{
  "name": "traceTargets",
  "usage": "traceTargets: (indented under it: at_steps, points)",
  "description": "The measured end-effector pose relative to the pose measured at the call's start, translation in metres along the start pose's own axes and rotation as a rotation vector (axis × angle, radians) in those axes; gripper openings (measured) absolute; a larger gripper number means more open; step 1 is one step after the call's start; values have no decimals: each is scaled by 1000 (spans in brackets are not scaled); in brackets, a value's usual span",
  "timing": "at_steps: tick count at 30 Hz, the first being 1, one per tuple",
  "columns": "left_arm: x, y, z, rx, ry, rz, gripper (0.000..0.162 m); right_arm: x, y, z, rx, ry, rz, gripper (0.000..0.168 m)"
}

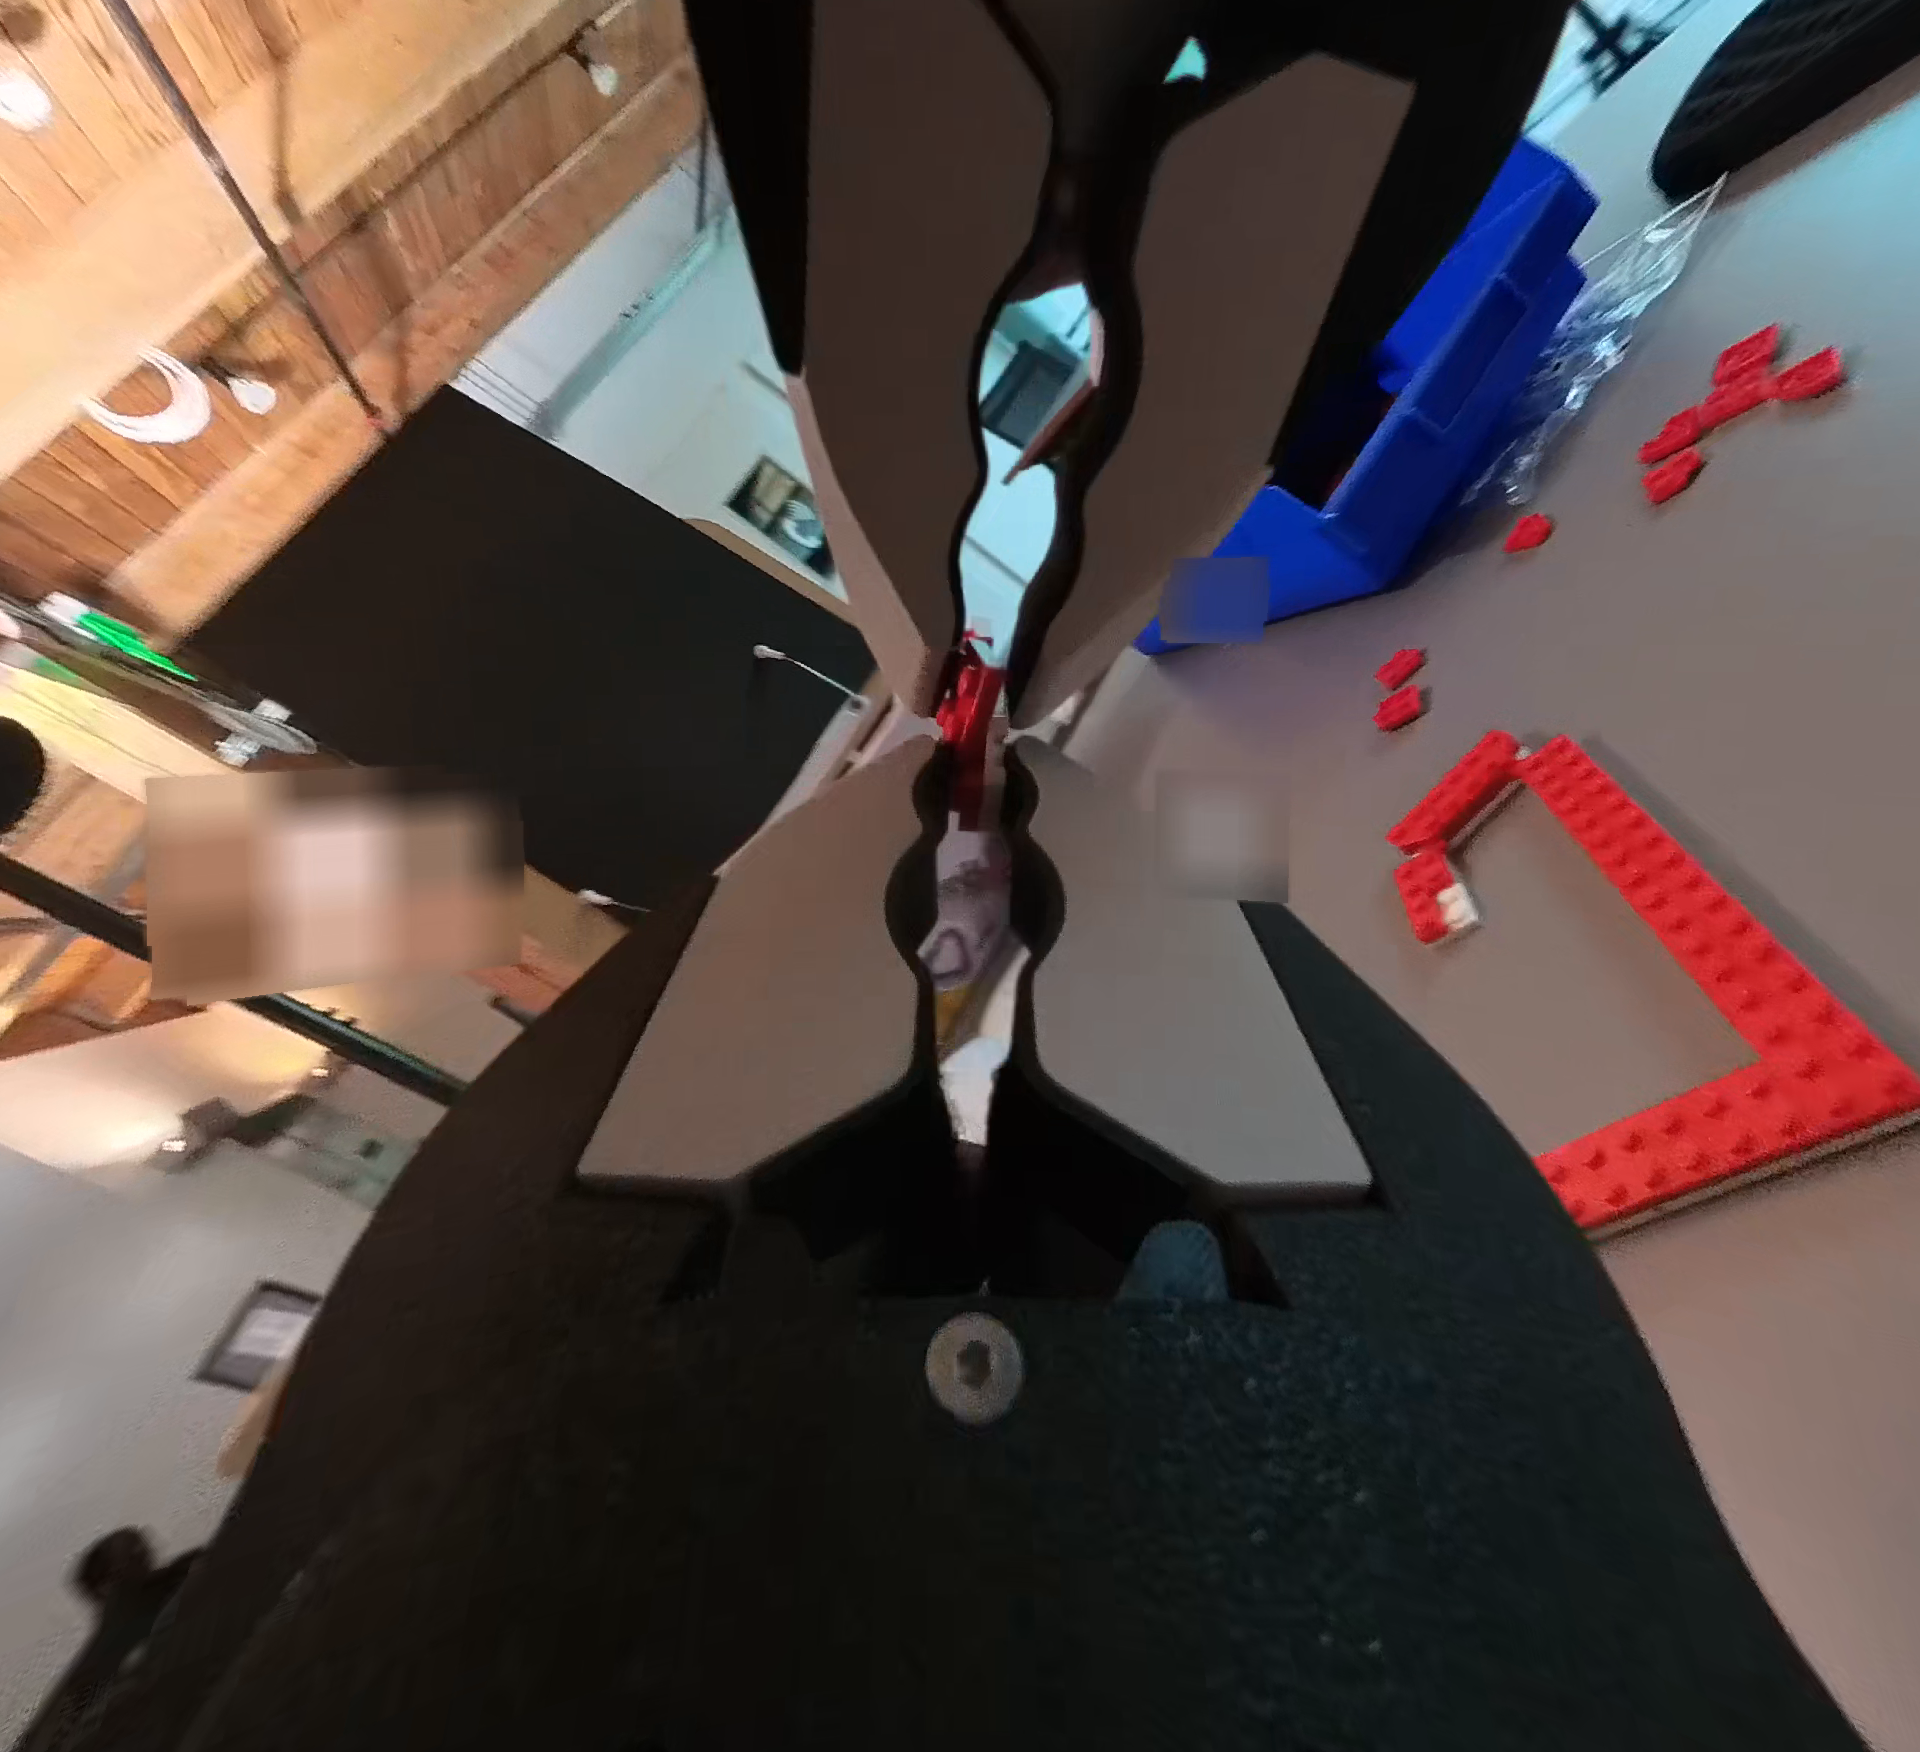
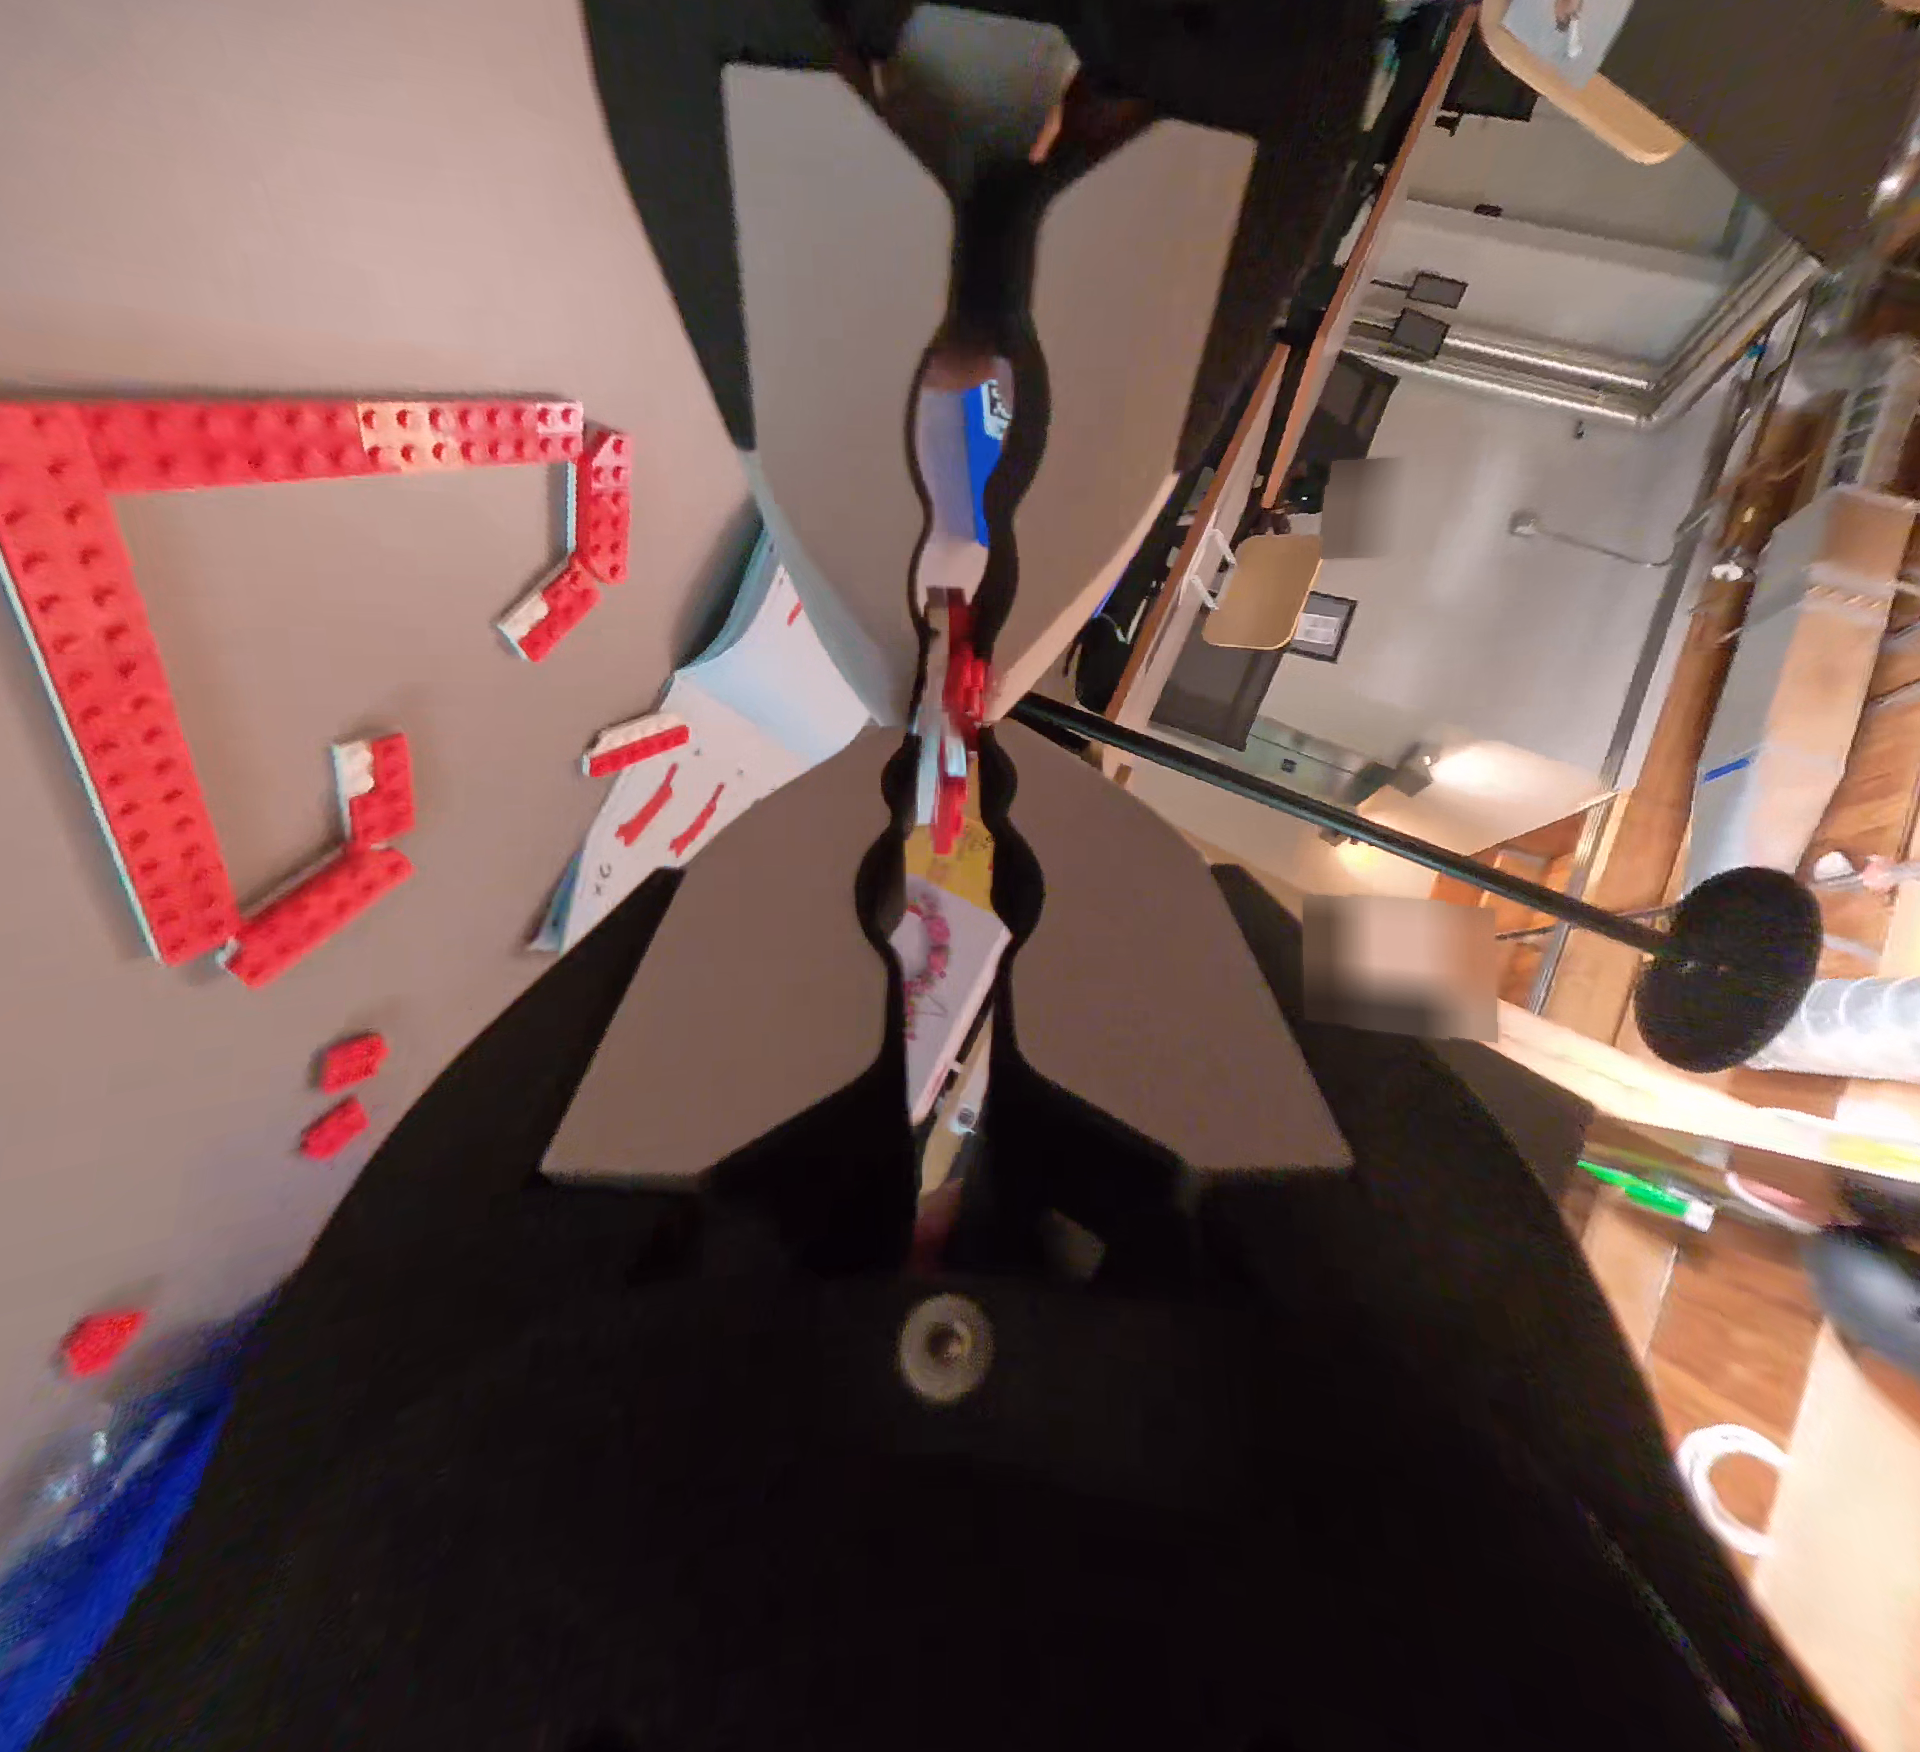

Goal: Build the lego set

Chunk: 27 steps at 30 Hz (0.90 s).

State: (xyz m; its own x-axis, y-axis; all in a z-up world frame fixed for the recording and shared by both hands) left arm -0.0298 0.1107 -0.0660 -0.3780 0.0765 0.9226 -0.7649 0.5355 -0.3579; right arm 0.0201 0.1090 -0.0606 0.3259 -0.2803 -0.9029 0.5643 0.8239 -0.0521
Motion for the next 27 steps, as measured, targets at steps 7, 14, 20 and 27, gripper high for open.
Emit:
traceTargets:
  at_steps: [7, 14, 20, 27]
  points:
    - [-5, -1, -3, 11, 7, -8, 9, 0, 2, -1, 31, -105, -77, 9]
    - [-14, 0, -5, 2, 75, 72, 10, 8, 6, -5, 131, -193, -161, 9]
    - [-15, 3, -5, 22, 101, 81, 10, 8, 18, -7, 136, -192, -267, 17]
    - [-11, 5, -2, 10, 63, 51, 10, 6, 1, 3, -90, -97, -187, 22]
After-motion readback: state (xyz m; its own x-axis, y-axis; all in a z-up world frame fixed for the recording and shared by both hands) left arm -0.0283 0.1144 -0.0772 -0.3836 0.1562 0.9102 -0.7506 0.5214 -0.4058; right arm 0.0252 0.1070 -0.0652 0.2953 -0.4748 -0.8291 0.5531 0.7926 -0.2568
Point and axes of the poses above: each gripper's, where its closed fingertips meet, z back along the fingers, y out of its underside, x = y × z across the jaws, the point moved 6 cm from there along z, back along the fingers, and after that the axes turned 15 degrees about -z, right-handed, at the moved point
